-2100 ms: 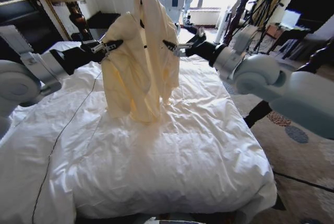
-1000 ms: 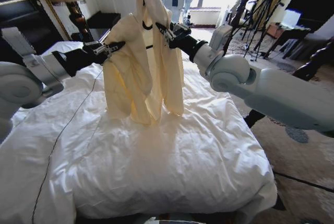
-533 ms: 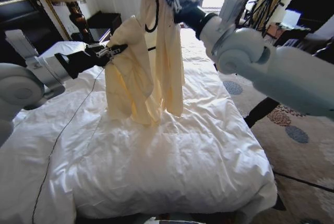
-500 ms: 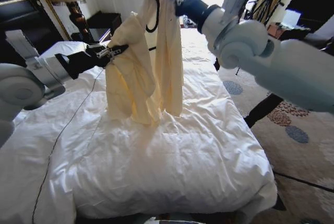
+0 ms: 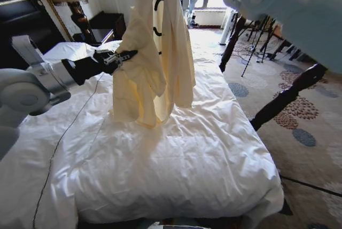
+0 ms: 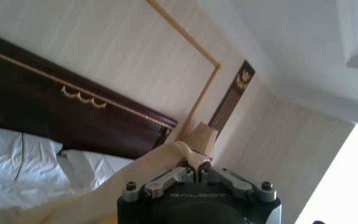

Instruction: Pick up the clothes from the bed and hang them on the clothes hanger.

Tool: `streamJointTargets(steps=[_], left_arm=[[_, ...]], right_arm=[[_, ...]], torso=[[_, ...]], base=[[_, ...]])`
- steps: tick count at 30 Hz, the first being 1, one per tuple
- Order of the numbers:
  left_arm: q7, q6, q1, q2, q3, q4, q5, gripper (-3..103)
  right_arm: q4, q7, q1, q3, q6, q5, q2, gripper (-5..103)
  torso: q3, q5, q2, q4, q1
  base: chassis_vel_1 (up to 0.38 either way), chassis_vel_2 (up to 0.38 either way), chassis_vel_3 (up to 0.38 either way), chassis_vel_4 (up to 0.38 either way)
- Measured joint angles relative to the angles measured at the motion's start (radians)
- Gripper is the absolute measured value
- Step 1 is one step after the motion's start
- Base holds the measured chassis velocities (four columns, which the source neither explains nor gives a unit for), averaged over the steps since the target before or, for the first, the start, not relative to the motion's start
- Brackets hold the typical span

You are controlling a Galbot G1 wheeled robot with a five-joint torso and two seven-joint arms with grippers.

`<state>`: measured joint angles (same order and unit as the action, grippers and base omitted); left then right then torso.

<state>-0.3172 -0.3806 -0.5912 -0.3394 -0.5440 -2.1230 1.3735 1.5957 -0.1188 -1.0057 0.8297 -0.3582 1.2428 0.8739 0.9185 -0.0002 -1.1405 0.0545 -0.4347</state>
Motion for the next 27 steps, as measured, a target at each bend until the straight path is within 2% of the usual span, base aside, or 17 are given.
streamJointTargets(steps=[3, 8, 11, 13, 15, 16, 17, 19, 20, 22, 23, 24, 27], left_arm=[[0.0, 0.0, 0.002, -0.003, -0.005, -0.006, 0.003, 3], [-0.003, 0.001, 0.002, -0.006, -0.011, -0.013, 0.004, 3], [-0.005, 0.003, 0.003, -0.016, -0.013, -0.017, 0.005, 3], [-0.005, 0.003, 0.002, -0.019, -0.015, -0.014, 0.005, 3], [-0.007, 0.005, 0.001, -0.022, -0.02, -0.006, 0.005, 3], [-0.007, 0.008, 0.0, -0.023, -0.021, -0.002, 0.005, 3], [-0.007, 0.008, 0.0, -0.023, -0.021, -0.002, 0.005, 3], [-0.007, 0.013, 0.0, -0.027, -0.022, 0.006, 0.004, 3], [-0.007, 0.013, 0.0, -0.027, -0.022, 0.006, 0.004, 3], [-0.007, 0.015, 0.003, -0.032, -0.022, 0.014, 0.004, 3], [-0.007, 0.016, 0.004, -0.035, -0.02, 0.017, 0.004, 3], [-0.007, 0.016, 0.004, -0.035, -0.02, 0.017, 0.004, 3], [-0.006, 0.017, 0.005, -0.041, -0.017, 0.019, 0.004, 3]], right_arm=[[0.002, -0.043, -0.005, -0.002, -0.117, -0.021, -0.003, -2], [-0.026, -0.042, 0.003, -0.002, -0.144, -0.025, 0.022, 1], [-0.059, -0.005, 0.01, -0.003, -0.177, -0.026, 0.058, 9], [-0.07, -0.012, 0.009, -0.003, -0.191, -0.019, 0.061, 13], [-0.089, -0.025, 0.006, -0.004, -0.245, 0.048, 0.06, 22], [-0.093, -0.022, 0.005, -0.007, -0.271, 0.094, 0.056, 22], [-0.093, -0.022, 0.005, -0.007, -0.271, 0.094, 0.056, 22], [-0.095, -0.006, 0.007, -0.015, -0.314, 0.202, 0.041, 33], [-0.095, -0.006, 0.007, -0.015, -0.314, 0.202, 0.041, 33], [-0.09, 0.004, 0.009, -0.019, -0.341, 0.3, 0.02, 44], [-0.087, 0.012, 0.009, -0.019, -0.349, 0.323, 0.012, 50], [-0.087, 0.012, 0.009, -0.019, -0.349, 0.323, 0.012, 50], [-0.082, 0.058, 0.012, -0.014, -0.354, 0.387, -0.007, 66]], torso=[[0.0, 0.0, 0.0, 0.0, 0.0], [0.0, 0.0, 0.0, 0.0001, 0.0], [0.0, -0.0007, 0.0, -0.0005, 0.0], [0.0, -0.0007, 0.0, -0.0005, 0.0], [0.0, -0.0004, 0.0, -0.0003, 0.0], [0.0, 0.0, 0.0, -0.0002, 0.0], [0.0, 0.0, 0.0, -0.0002, 0.0], [0.0, 0.0, 0.0, 0.0, 0.0], [0.0, 0.0, 0.0, 0.0, 0.0], [0.0, 0.0, 0.0, -0.0002, 0.0], [0.0, -0.0001, 0.0, -0.0001, 0.0], [0.0, -0.0001, 0.0, -0.0001, 0.0], [0.0, -0.0001, 0.0, -0.0001, 0.0]], base=[[0.0, 0.0, 0.0, 0.0], [0.0, 0.0, 0.0, 0.0], [0.0, 0.0, 0.0, 0.0], [0.0, 0.0, 0.0, 0.0], [0.0, 0.0, 0.0, 0.0], [0.0, 0.0, 0.0, 0.0], [0.0, 0.0, 0.0, 0.0], [0.0, 0.0, 0.0, 0.0], [0.0, 0.0, 0.0, 0.0], [0.0, 0.0, 0.0, 0.0], [0.0, 0.0, 0.0, 0.0], [0.0, 0.0, 0.0, 0.0], [0.0, 0.0, 0.0, 0.0]])
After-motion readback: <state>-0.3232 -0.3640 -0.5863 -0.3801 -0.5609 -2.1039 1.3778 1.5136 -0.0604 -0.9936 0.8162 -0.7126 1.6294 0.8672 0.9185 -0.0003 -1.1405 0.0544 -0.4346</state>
